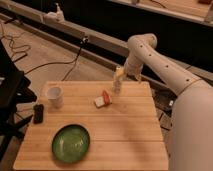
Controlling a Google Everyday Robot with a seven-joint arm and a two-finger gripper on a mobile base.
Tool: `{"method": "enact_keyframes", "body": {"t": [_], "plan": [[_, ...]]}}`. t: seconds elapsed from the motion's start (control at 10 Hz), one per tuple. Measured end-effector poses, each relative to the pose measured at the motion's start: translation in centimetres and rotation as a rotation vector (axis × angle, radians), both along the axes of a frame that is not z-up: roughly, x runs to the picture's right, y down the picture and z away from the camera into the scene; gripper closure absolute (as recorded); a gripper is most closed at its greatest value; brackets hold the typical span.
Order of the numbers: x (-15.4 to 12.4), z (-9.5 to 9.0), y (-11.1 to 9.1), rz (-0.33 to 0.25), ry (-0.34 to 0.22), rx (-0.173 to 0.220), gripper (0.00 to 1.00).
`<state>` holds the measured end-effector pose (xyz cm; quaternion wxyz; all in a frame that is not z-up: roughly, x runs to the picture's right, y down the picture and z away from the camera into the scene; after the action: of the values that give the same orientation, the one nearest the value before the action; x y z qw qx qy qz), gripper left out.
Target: Drag the ceramic bowl in a circle
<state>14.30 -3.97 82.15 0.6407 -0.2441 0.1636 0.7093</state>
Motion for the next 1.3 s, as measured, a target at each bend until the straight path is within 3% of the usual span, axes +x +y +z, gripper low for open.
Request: {"method": "enact_keyframes", "body": {"t": [0.2,0.4,0.6,0.9,1.1,1.3], "plan": [[-2.1,-1.4,1.9,-0.031,-0.055,0.001,0.20],[-4.8,-2.9,5.2,-0.066,-0.115,-0.011,0.20],[-8.6,-3.9,9.5,-0.149,-0.182,-0.023,0.20],[-15.9,-4.9,17.0,-0.320,-0.306,-0.063,0.20],[-17.8,-5.3,19.0,-0.388,-0.341,-0.059,0.20],[-17.9,-5.3,19.1,-0.391,-0.343,-0.058,0.20]]}}
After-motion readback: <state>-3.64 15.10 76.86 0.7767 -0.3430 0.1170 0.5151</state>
